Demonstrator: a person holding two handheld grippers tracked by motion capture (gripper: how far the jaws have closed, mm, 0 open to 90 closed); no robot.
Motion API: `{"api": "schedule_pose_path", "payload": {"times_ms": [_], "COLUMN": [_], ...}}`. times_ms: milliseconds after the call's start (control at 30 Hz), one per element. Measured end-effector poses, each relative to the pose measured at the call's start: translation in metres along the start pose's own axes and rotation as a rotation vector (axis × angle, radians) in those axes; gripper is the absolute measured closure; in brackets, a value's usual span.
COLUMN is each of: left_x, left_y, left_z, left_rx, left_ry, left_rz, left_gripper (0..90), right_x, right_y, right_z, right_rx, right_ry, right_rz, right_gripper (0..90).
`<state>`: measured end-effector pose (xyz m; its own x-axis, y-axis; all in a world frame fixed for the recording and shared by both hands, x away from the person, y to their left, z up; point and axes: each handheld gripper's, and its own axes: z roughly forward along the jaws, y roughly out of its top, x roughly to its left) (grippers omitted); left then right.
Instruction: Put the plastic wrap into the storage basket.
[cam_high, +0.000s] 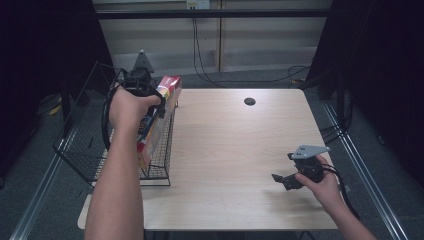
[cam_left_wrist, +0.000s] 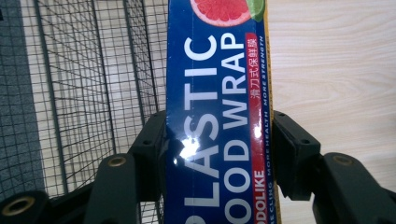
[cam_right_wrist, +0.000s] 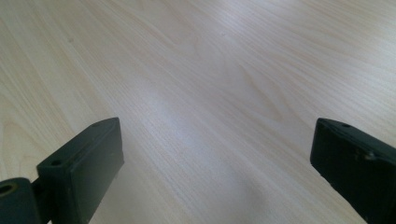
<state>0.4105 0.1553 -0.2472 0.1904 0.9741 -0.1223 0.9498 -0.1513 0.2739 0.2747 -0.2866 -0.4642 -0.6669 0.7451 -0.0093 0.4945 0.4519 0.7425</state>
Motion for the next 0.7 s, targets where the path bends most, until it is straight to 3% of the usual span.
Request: {"api": "schedule_pose_path", "payload": {"times_ms": [133,433,567,600,700], "left_x": [0.005,0.021,0.027,0.028,0.032], "left_y": [-0.001,-0.005,-0.006,-0.007,-0.008], "left_z": [-0.004,-0.009,-0.013,-0.014,-0.017], "left_rx": [-0.001,-0.006,-0.013,-0.017,-0.021], "left_ry": [0.013,0.033,0.038,0.036,0.044], "left_rz": [-0.003,-0.061,-0.063,-0.084,-0.08], "left_gripper": [45.5,45.5,45.5,45.5,45.5], "right_x": [0.0,0.001,0.001,0.0,0.0], "right_y": [0.0,0.0,0.0,0.0,0.0], "right_z": [0.0,0.001,0.002,0.002,0.002], "right_rx": [0.0,0.002,0.002,0.002,0.002], "right_ry": [-0.002,-0.002,-0.004,-0.001,0.003], "right_rz": [-0.002,-0.006,-0.01,-0.009,-0.008], "right_gripper": [2.4,2.4,2.4,2.4,2.4]}}
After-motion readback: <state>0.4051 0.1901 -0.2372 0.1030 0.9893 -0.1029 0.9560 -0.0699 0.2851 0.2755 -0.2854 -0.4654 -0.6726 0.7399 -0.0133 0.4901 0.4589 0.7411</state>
